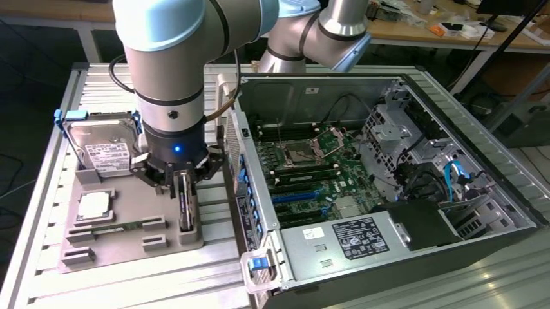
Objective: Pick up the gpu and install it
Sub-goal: 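Pick up the gpu and move the gpu toward the slot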
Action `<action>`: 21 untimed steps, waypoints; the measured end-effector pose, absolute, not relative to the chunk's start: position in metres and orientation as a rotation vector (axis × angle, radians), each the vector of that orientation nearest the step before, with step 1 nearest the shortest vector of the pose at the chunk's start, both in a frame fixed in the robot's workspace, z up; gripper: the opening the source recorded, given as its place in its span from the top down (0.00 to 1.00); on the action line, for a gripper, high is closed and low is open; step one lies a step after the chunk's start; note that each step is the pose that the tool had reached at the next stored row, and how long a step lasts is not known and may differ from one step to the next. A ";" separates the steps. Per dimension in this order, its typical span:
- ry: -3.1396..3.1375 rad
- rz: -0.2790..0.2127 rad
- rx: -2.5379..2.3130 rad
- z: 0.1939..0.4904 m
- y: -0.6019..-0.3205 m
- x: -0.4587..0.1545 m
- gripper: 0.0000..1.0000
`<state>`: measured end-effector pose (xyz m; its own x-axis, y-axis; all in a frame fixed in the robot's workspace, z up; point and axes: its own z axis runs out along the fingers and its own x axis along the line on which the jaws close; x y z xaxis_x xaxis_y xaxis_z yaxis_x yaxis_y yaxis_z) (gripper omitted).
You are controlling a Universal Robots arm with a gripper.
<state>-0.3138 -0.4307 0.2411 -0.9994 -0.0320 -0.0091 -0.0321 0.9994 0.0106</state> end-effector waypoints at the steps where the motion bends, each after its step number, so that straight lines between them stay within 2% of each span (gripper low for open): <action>1: 3.132 0.017 -0.050 0.241 -0.431 -0.314 0.61; 4: 3.132 0.017 -0.050 0.241 -0.431 -0.314 0.62; 5: 3.132 0.017 -0.050 0.241 -0.431 -0.314 0.70; 21: 3.132 0.017 -0.050 0.241 -0.431 -0.314 0.73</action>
<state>-0.3138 -0.4307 0.2411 -0.9994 -0.0320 -0.0092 -0.0321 0.9994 0.0108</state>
